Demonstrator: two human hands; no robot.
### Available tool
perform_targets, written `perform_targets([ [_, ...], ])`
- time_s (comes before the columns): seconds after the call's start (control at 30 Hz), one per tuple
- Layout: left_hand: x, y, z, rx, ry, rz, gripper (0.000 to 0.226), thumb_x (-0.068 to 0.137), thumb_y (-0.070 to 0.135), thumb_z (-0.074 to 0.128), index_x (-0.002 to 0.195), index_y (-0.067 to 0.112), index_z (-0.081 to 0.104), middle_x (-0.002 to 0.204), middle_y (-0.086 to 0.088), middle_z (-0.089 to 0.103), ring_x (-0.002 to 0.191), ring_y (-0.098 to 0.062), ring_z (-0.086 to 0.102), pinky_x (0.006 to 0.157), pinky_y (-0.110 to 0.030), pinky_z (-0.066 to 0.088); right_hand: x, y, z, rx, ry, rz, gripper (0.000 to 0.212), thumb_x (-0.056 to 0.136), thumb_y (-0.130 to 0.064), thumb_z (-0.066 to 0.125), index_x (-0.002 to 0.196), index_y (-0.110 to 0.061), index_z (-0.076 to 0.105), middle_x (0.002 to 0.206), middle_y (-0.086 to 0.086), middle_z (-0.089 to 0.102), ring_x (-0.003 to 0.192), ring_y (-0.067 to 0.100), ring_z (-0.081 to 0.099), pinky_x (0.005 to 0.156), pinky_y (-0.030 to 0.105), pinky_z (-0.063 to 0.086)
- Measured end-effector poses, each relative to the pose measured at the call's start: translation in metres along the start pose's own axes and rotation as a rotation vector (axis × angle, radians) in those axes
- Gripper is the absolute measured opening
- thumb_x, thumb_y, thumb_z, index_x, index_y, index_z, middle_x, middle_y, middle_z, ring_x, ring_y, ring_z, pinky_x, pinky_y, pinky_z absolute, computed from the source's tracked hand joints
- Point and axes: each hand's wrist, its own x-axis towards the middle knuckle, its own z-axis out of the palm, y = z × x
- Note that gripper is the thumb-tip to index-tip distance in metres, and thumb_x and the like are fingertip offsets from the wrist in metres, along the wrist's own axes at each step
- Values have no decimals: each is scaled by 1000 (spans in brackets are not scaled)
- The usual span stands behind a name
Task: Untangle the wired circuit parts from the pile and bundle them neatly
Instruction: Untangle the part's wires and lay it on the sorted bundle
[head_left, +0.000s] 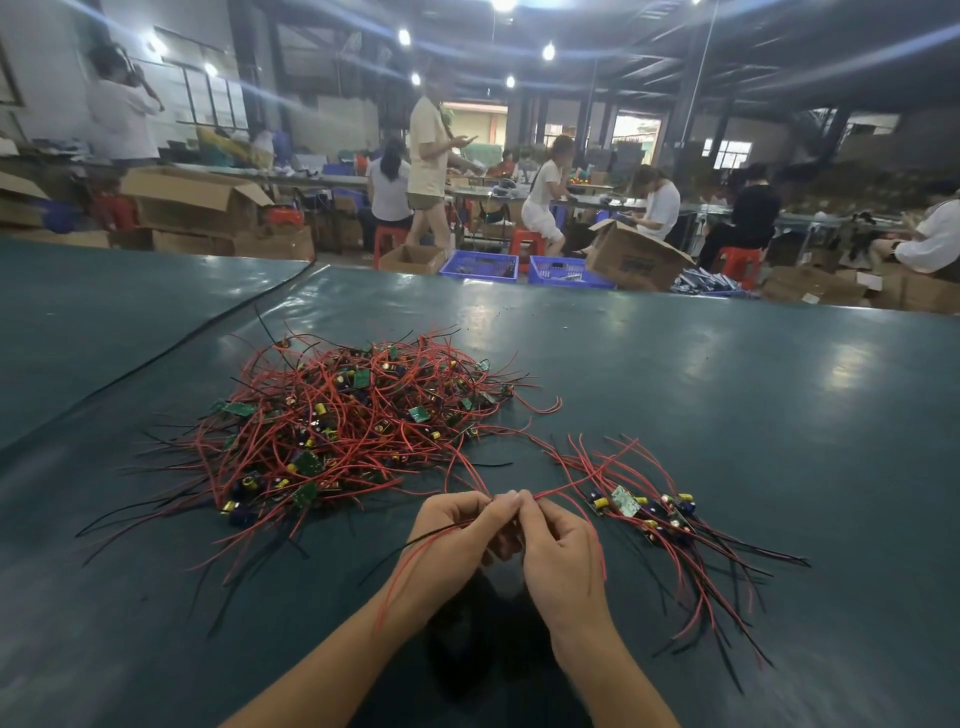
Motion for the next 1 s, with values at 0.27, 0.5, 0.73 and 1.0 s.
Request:
perform_targets([
  [0.27,-1,0,-2,-39,-58,34,43,92,23,63,50,15,64,52,-8,62,48,-14,57,57,-21,47,22,3,-18,286,238,263,38,102,-21,49,74,-17,74,59,-7,43,38,2,31,37,18,27],
  [0.5,-1,-3,-2,-22,-127,43,40,75,49,65,49,19,63,52,-5,62,49,-15,57,59,-24,48,32,-2,-35,477,318,342,30,103,-17,46,83,-13,68,62,-4,41,31,3,22,33,14,17],
  [0.73,-1,-1,-5,-190,-83,10,34,69,38,67,44,16,58,45,-7,53,42,-14,47,52,-20,43,29,-8,-40,795,201,501,25,97,-21,45,78,-14,60,46,-8,37,30,4,23,29,15,18],
  [1.0,0,-2,-4,-201,-42,29,37,75,42,65,52,14,60,54,-10,59,47,-16,51,52,-22,45,17,-6,-19,343,218,310,35,97,-31,60,66,-15,68,52,-7,45,37,5,33,35,17,27],
])
